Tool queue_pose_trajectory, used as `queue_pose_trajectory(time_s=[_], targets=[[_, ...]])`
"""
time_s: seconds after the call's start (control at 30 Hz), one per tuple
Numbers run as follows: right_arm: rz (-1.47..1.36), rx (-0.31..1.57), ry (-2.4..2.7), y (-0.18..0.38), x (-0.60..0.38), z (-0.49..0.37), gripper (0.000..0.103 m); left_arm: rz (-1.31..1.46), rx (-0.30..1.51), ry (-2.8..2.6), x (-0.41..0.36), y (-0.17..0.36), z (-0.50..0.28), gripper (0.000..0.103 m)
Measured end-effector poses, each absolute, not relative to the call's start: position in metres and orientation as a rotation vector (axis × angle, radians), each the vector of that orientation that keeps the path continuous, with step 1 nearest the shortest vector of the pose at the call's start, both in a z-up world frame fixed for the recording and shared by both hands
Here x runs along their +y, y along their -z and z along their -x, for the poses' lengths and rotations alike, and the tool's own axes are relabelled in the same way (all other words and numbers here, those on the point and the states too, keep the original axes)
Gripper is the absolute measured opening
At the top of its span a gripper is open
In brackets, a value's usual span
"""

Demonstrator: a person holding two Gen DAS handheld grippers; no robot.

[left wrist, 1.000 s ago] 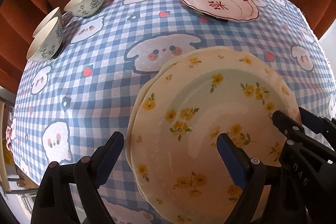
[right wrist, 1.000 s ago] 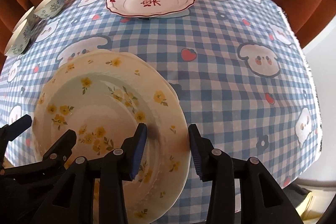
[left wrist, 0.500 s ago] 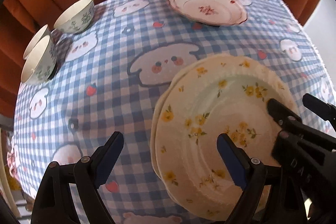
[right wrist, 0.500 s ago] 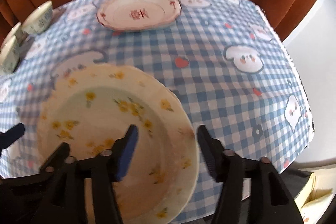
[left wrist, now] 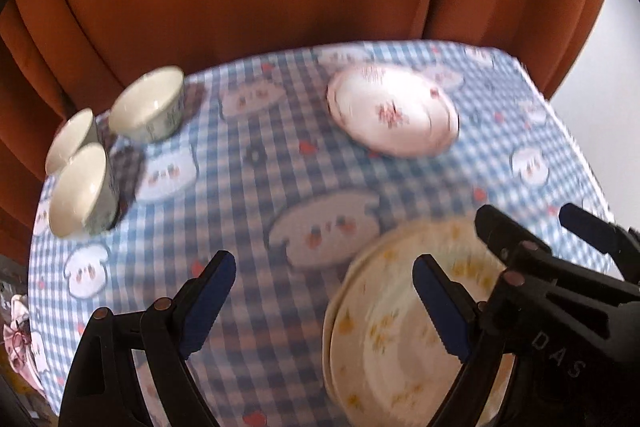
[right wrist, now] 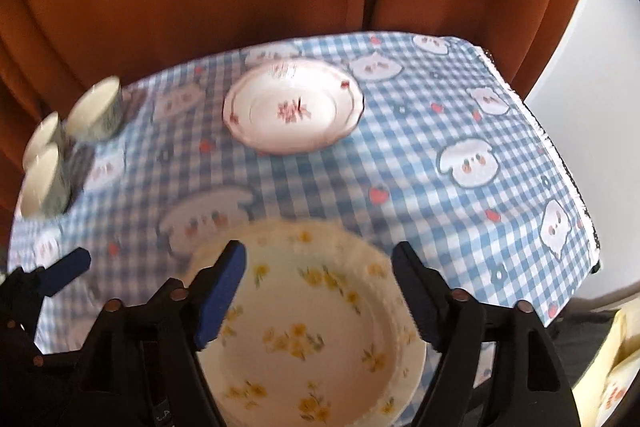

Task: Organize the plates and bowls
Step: 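Set the plate stack down and open both grippers, then move both grippers to the red-rimmed white plate and grasp its rim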

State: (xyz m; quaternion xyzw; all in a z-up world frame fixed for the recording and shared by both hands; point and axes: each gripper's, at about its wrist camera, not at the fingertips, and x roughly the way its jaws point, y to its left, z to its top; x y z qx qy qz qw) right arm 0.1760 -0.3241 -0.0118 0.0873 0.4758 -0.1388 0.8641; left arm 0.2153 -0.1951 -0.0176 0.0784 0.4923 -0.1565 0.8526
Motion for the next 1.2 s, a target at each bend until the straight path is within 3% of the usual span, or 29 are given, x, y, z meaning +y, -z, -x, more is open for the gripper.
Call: queue_pose_trajectory(time_s=[0.43,0.93,1.0,1.2], targets=[[-0.153,0.966,0.166,0.006,-0.380,-0.271,0.089,-0.141,0.977,0.182,-0.249,0.022,-0.294,0.091],[-0.163,0.996,0.089,0.063,-0.424,-0.371,0.088,-0.146,1.025,0.076,-0.304,0.079,-0.378,0.084],[-0.176,1.010,0.087,0.073,-0.428,-0.379,0.085,-0.139,1.041,0.090,-0.308,0.087,-0.386,0.079],[-0.178,1.068,0.066,0.095,-0.435,-0.395,0.065,-0.156,1.074,0.100,-0.316,0.102,-0.395,0.076]])
